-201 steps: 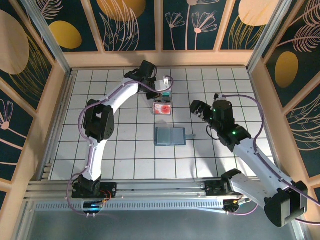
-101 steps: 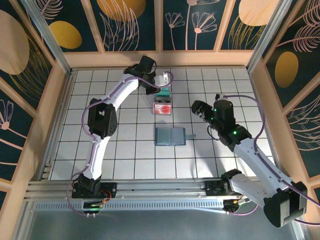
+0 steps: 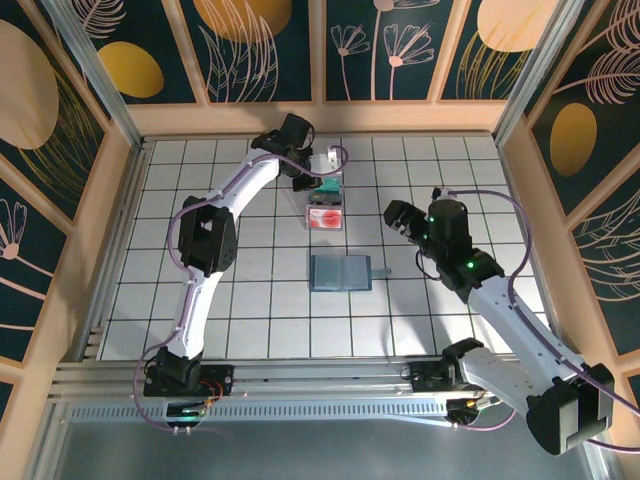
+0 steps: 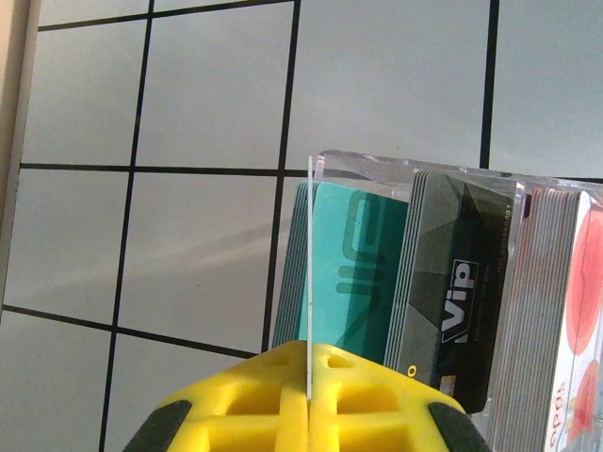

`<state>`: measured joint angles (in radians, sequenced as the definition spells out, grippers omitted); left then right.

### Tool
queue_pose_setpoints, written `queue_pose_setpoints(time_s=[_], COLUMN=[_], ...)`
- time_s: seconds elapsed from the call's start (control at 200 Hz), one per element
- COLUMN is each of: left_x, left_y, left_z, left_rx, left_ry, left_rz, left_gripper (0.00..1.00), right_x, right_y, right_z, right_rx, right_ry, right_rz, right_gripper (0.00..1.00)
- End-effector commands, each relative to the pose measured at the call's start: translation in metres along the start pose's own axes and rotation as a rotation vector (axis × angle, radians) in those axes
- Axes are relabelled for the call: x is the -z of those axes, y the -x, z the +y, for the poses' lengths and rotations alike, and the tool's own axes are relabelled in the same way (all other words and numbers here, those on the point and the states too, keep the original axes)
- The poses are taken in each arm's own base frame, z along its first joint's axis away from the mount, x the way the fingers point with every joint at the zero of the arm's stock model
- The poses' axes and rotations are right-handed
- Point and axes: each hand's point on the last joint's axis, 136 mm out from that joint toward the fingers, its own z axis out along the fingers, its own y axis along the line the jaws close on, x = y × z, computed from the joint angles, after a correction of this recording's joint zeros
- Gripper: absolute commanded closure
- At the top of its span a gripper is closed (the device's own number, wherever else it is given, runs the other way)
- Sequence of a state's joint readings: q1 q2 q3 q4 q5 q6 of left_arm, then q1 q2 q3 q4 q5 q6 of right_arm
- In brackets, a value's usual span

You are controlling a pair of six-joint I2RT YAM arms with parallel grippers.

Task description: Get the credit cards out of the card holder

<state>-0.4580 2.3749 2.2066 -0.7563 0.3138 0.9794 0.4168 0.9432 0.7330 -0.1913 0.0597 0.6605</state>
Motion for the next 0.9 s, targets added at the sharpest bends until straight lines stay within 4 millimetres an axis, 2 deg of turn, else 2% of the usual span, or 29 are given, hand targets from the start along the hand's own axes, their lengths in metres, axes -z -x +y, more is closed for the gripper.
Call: queue_pose_setpoints(time_s=[0.0, 0.165, 0.34, 0.465, 0.891], left_x=[0.01, 0.029, 0.041, 0.04, 0.013], left_y=[0.005, 0.018, 0.025, 0.025, 0.005], left_z=[0.006, 0.014, 0.016, 0.007, -0.01], left_rx=[-0.025, -0.051, -0.073, -0.081, -0.061], left_ry=[0.014, 0.059, 0.073, 0.034, -0.043], left_rz=[-0.01, -0.04, -0.055, -0.066, -0.031], left_gripper=[1.0, 1.0, 1.0, 1.0, 1.0], right_x=[0.0, -0.005, -0.007, -0.007, -0.008], right_y=[0.007, 0.002, -0.002, -0.002, 0.003], right_z=[0.004, 0.006, 0.003, 0.002, 0.006], right_rx=[-0.015, -0.013, -0.019, -0.018, -0.01], right_ry=[0.014, 0.029, 0.025, 0.023, 0.024], right_rz=[-0.014, 0.012, 0.018, 0.017, 0.013], right_gripper=[0.15, 0.15, 0.15, 0.15, 0.15])
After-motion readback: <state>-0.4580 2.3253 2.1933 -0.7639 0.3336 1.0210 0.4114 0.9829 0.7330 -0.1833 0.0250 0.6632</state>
